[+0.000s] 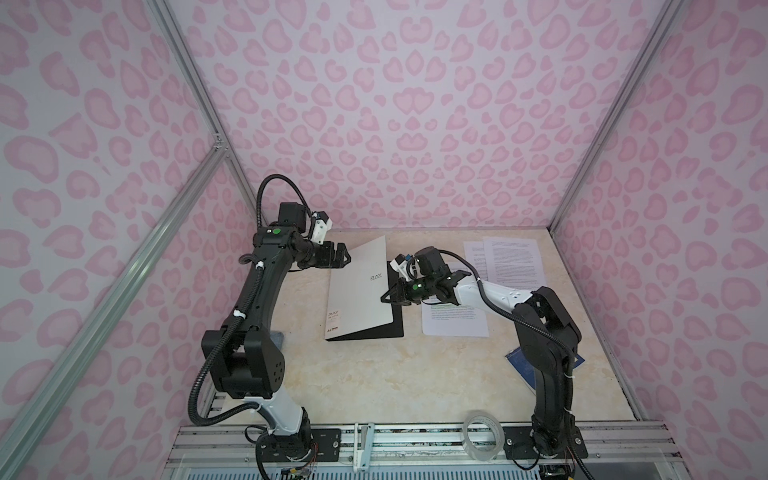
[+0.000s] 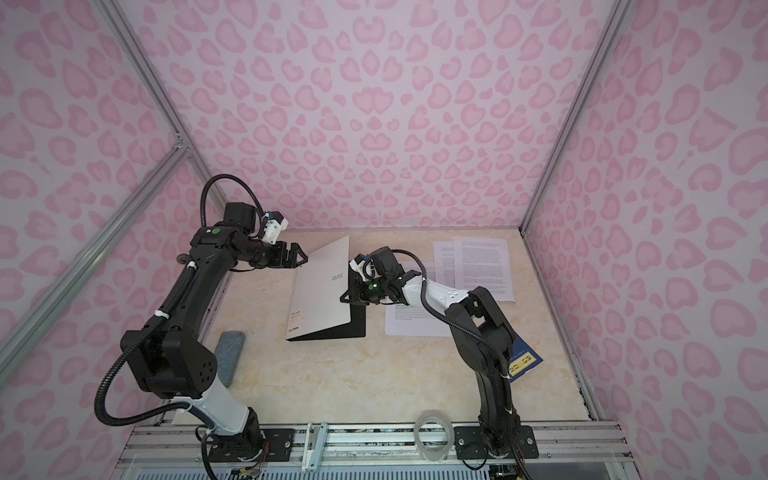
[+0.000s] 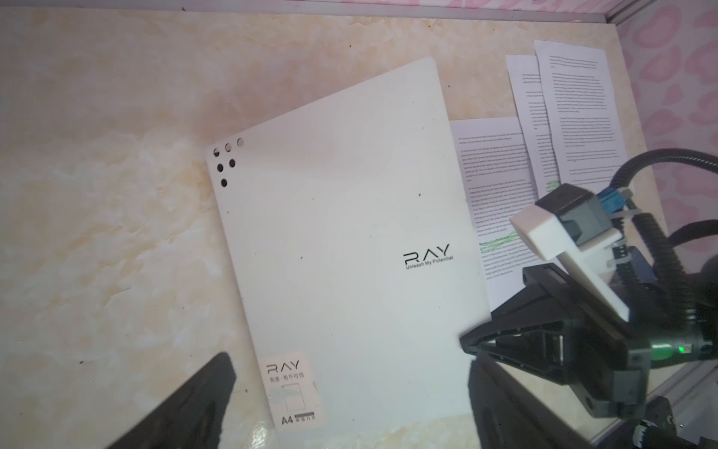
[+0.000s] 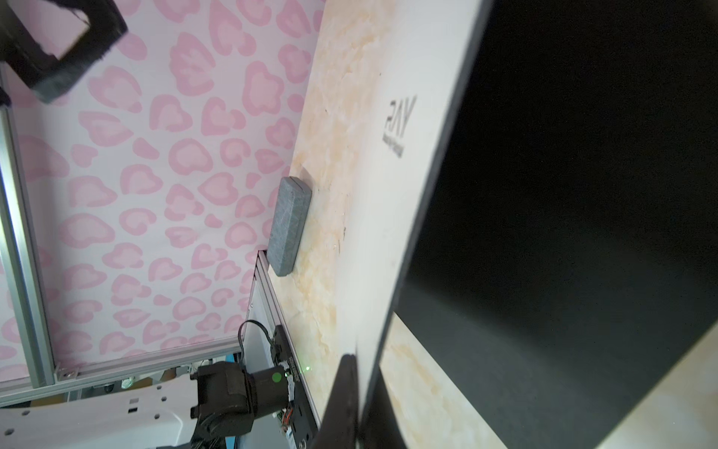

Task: Put the files into the folder
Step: 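Lift the folder cover with the left gripper while the right holds the folder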

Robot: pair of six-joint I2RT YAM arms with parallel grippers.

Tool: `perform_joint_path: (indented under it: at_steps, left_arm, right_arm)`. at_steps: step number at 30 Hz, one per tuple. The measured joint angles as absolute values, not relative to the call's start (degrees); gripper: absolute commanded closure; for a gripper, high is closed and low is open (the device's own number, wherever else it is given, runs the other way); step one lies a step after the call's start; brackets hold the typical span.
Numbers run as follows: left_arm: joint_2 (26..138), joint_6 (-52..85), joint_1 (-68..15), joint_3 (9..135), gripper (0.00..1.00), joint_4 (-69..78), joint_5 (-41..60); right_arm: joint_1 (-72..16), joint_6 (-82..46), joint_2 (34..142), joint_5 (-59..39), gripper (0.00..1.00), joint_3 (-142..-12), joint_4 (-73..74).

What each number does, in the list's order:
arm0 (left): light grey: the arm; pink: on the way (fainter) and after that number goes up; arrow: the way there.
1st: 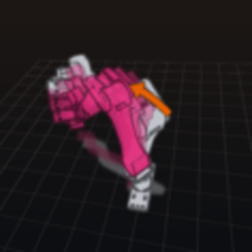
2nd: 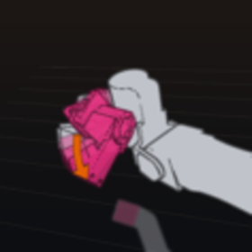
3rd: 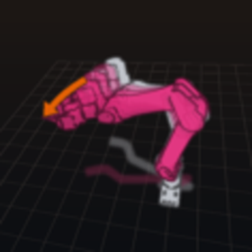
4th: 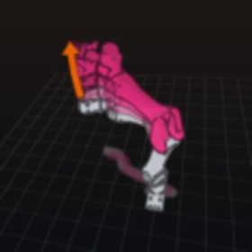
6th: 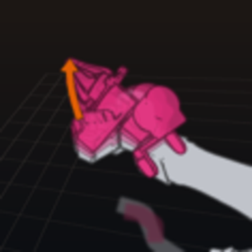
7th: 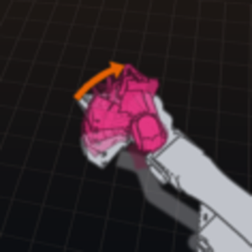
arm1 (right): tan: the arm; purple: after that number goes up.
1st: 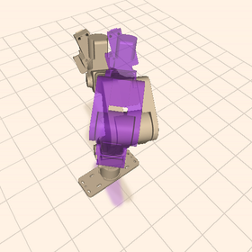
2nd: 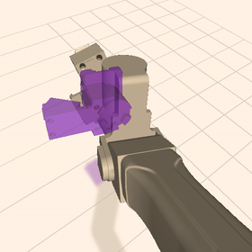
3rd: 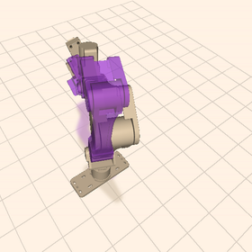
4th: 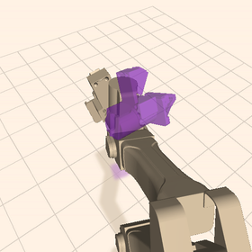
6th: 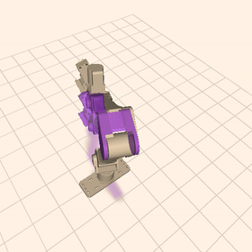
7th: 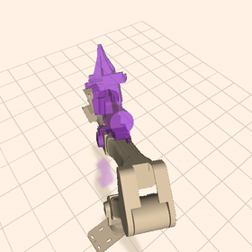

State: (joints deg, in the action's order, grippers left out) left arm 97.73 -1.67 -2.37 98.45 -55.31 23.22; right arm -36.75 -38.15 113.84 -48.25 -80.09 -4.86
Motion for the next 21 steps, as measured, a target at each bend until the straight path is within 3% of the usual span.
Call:
perform_joint_path:
  at_steps: [4,8,21]
  left_arm:
    - [99.6,-1.8,-2.5,98.9,0.03,-56.6,25.6]
    - [101.0,-1.8,-2.6,99.1,0.03,-57.3,26.6]
    - [104.9,-0.4,-3.4,105.3,0.03,-59.4,26.8]
  right_arm:
    - [-36.9,-37.3,111.6,-49.1,0.74,-77.3,-5.5]
    - [-37.4,-37.1,111.4,-49.2,0.64,-76.2,-5.1]
    - [-40.0,-41.1,112.0,-49.5,0.51,-79.8,1.0]
